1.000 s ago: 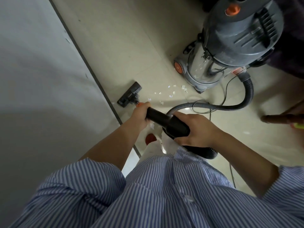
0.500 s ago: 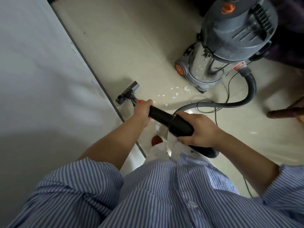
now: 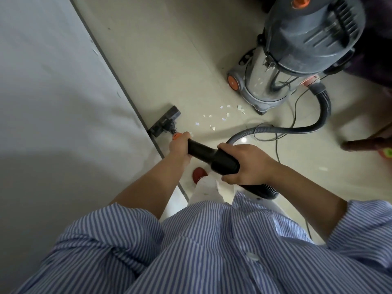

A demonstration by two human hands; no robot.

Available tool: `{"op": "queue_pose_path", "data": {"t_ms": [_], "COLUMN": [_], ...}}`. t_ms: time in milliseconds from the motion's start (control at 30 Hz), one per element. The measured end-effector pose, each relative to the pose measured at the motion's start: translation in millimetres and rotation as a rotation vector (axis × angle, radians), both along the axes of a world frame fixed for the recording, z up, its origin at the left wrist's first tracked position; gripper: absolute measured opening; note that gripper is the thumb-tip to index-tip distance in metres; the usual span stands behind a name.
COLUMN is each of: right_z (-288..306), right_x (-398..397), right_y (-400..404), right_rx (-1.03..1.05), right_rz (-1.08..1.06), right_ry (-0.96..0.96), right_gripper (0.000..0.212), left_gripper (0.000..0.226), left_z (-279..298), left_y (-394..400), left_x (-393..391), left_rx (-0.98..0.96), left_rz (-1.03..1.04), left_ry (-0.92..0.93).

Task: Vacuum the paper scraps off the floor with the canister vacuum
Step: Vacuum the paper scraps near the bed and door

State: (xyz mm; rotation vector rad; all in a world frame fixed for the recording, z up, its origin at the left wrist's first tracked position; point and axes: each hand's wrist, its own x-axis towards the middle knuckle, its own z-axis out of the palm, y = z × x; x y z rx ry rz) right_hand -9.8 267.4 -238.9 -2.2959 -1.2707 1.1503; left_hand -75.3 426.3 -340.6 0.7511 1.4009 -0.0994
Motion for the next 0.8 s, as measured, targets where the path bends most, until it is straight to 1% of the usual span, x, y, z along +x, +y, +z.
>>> {"op": "queue_pose_path", "data": {"t_ms": [100,233,333,367,433,600,733,800], "right_z": [7,20,30,33,37,29,8,-1], "right_x": [11,29,47,53,62,70,66,64], "right_y": [-9,-34,-60,-69,-87,-125,-144,-150], "right_rx": [-0.010,0.020,0.046,0.065,0.092,0.116,0.114,0.102], "right_rz": [0.064,0.121,0.143,0.152,0.140,0.136,0.159,0.180], "right_ry": [-0.035,-0.066,-0.091,-0.097,-0.098,-0.096,-0.053,-0.025], "right_gripper": [0.060,0.059,0.060,0.060,0.063,0.063,0.066,0.064], "left_gripper": [0.005,0.016,0.004,0.007,0.011,0.013,0.005,0.014], "left_z": [1,5,14,17,23,25,17,10], "left_y": [-14,-44,-72,-80,-97,-132,-147,-153], "left_x": [0,7,22,27,36,47,41,36], "left_rx": [-0.062,-0.102,-0.115,-0.116,-0.105,-0.016,0.045,0.078], "left_rz": [0.051,0.161,0.196,0.196,0.212,0.214,0.245,0.243], "left_ry": [-0.024,-0.044,-0.088,-0.091,-0.097,-0.088,-0.063,-0.018]}}
